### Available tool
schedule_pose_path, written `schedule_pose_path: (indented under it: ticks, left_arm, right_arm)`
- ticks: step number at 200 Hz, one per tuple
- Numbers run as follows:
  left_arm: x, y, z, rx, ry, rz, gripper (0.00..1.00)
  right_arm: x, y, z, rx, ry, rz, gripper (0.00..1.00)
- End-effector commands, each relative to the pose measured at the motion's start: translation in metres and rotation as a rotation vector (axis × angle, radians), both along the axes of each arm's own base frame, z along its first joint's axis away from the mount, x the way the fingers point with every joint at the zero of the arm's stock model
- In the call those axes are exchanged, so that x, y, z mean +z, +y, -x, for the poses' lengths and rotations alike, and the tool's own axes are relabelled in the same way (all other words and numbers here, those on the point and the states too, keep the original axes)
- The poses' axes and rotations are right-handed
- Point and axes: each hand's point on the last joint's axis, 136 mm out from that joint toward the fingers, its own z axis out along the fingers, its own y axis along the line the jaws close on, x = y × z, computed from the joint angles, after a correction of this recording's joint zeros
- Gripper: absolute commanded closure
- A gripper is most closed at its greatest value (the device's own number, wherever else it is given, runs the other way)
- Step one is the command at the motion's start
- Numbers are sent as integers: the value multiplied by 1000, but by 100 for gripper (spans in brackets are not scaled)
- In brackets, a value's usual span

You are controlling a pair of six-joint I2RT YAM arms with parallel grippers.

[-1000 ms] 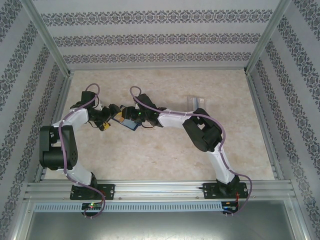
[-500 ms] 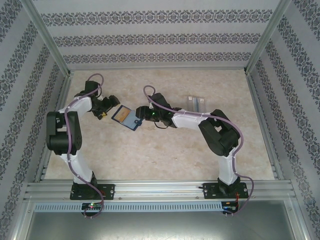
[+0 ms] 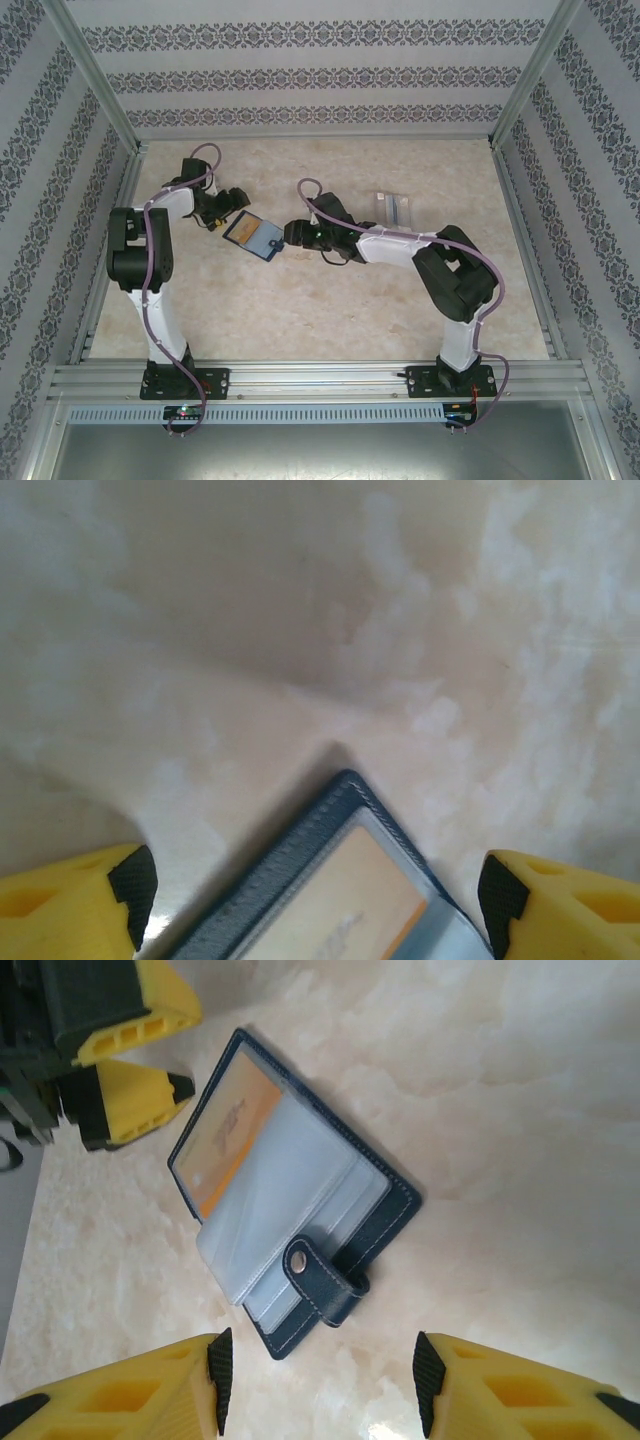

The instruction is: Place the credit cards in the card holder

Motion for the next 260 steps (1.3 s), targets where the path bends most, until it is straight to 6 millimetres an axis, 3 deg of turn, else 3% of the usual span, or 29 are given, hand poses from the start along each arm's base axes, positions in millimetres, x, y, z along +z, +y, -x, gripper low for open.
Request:
schedule_pose_path:
  ticks: [1,47,81,109,141,153,171,213,239,260]
  left_arm:
    - [3,-60,26,-85,18,222,15]
    - [35,-123,60,-144,-14,309,15]
    - [52,-149,80,-141,-19,335,15]
    - [43,-175,104,-147,47,381,15]
    - [30,-207,127,-186,110,449,15]
    - [27,-205,132,-178,119,442,15]
    - [32,-189,135,-159,86,366,14]
    - [62,-143,124,-156,0,149,11]
    - [50,-121,116,-116,-4,80,11]
    - [33,-121,108,-146,-16,49,11]
  right_arm:
    - [13,-15,-4,-23,-47,10,48]
    - [9,-37,0,-76,-26,38,48]
    - [-4,-63,7,-157,28,109,47]
    - [-11,-96,27,-280,183,217,45]
    - [-9,-114,61,-361,236,310,41]
    - [-12,-121,71,-404,268,318,38]
    - [-18,-114,80,-380,305,297,38]
    - [-36,-72,86,-331,408,206,38]
    - [-46,-58,78,-319,429,190,43]
    - [-49,-55,74,-326,413,198,46]
